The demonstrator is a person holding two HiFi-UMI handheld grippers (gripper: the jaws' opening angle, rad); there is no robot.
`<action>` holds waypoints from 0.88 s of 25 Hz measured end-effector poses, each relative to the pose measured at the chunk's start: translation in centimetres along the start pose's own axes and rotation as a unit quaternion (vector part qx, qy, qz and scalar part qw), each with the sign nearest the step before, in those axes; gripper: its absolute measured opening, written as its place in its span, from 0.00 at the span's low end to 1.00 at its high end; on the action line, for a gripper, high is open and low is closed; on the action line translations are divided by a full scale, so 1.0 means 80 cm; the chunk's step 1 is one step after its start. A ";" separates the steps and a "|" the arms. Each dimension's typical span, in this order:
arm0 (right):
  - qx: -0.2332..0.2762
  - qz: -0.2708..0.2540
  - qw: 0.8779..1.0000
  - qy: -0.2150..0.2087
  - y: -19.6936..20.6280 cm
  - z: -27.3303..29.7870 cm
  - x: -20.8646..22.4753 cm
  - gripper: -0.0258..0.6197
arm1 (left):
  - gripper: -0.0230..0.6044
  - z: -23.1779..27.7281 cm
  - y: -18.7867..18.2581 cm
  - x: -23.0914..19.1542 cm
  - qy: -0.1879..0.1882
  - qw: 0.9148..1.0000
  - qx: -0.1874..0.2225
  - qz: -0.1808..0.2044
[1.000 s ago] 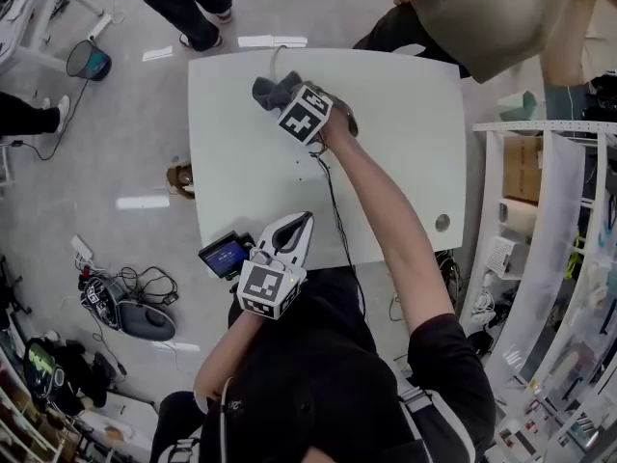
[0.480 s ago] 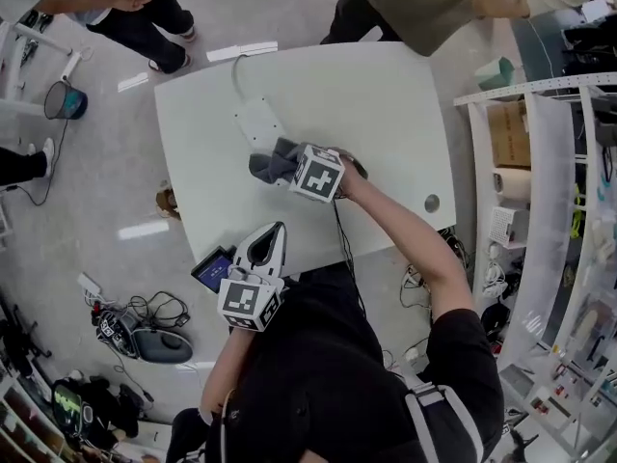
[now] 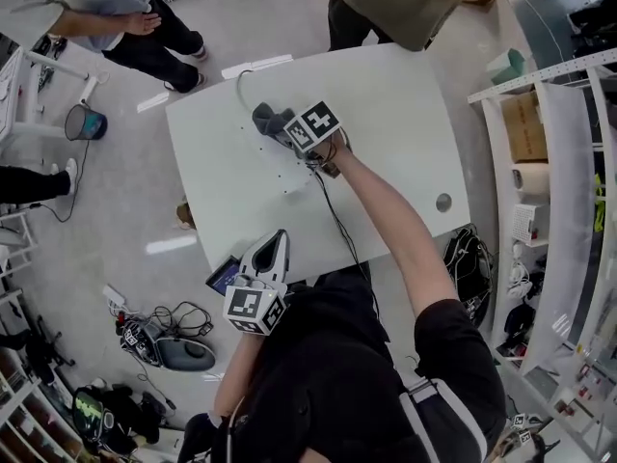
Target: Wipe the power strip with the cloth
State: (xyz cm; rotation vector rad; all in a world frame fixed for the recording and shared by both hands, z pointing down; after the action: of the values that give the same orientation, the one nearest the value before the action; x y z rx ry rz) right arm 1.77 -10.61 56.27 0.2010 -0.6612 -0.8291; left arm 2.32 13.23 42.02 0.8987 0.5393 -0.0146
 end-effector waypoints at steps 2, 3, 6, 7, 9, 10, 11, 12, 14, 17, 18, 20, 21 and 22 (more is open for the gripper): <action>-0.004 0.008 1.000 -0.017 0.034 -0.013 -0.005 0.21 | 0.10 0.005 0.001 0.003 0.004 1.000 0.001 -0.002; -0.003 0.022 0.999 -0.029 0.054 -0.020 -0.007 0.21 | 0.10 0.008 0.001 0.005 0.008 1.000 0.001 -0.001; -0.008 0.084 0.994 -0.075 0.123 -0.033 -0.018 0.21 | 0.10 0.014 0.002 0.010 0.019 1.000 0.000 0.001; -0.015 0.092 0.992 -0.085 0.144 -0.037 -0.025 0.21 | 0.10 0.013 0.003 0.011 0.021 1.000 0.000 0.002; -0.018 0.071 0.994 -0.079 0.159 -0.048 -0.034 0.21 | 0.10 0.011 0.003 0.013 0.022 1.000 0.003 0.001; -0.010 0.042 0.997 -0.060 0.147 -0.055 -0.036 0.21 | 0.10 0.009 0.002 0.014 0.021 1.000 0.006 0.001; 0.001 0.003 0.999 -0.032 0.121 -0.060 -0.037 0.21 | 0.10 0.009 0.001 0.014 0.021 1.000 0.008 0.000; 0.011 -0.047 0.999 0.005 0.087 -0.062 -0.039 0.21 | 0.10 0.008 0.001 0.013 0.021 1.000 0.010 -0.001; 0.009 -0.172 0.982 0.081 0.011 -0.048 -0.053 0.21 | 0.10 0.006 0.003 0.012 0.018 1.000 0.012 -0.007; -0.056 -0.358 0.916 0.170 -0.070 0.010 -0.087 0.21 | 0.10 0.000 0.008 0.012 0.008 1.000 0.017 -0.012; -0.085 -0.404 0.890 0.192 -0.082 0.033 -0.094 0.21 | 0.10 -0.003 0.008 0.012 0.004 1.000 0.019 -0.011; -0.142 -0.467 0.844 0.224 -0.084 0.071 -0.100 0.21 | 0.10 -0.011 0.008 0.007 -0.003 1.000 0.025 -0.012; -0.166 -0.490 0.823 0.235 -0.076 0.086 -0.101 0.21 | 0.10 -0.015 0.008 0.001 -0.007 0.999 0.028 -0.014; -0.181 -0.514 0.802 0.245 -0.065 0.096 -0.104 0.21 | 0.10 -0.021 0.008 -0.008 -0.011 0.999 0.031 -0.018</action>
State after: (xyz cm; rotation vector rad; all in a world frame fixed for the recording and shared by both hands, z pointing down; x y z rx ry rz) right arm -10.24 -7.29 56.24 0.4202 0.1820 -1.8485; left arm 1.17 14.74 41.95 0.9481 0.5363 -0.0754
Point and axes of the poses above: the fingertips, and each gripper's own axes: z forward along the fingers, x to its right, y out of its underside, the point moved 3 cm from there along -z, backward along the fingers, and after that the axes turned 4 degrees about -x, right-handed, at the moved point
